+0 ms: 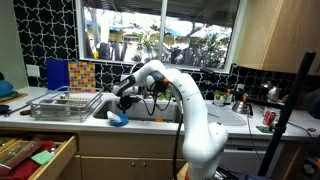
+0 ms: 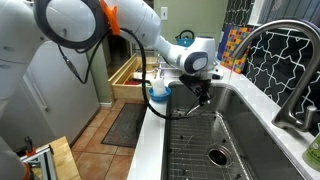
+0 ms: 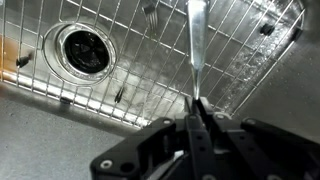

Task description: Turn on the faucet then rinse the spoon under it

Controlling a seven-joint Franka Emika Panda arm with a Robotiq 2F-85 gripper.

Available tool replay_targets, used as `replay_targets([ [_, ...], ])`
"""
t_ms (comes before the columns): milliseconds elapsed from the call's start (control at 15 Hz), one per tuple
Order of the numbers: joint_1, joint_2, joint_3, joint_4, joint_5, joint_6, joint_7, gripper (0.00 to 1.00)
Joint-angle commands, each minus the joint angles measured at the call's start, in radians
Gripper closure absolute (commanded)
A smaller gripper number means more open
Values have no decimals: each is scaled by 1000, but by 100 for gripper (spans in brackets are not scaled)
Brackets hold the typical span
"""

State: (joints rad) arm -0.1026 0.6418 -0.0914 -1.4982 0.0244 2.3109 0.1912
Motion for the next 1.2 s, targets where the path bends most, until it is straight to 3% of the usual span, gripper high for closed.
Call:
replay_targets([
  [0,50,17,-55,-10,-39,99,102,98],
  [533,110,56,-145,31,-86,80,308,98],
  [1133,130,89,-173,86,-123,47,369,98],
])
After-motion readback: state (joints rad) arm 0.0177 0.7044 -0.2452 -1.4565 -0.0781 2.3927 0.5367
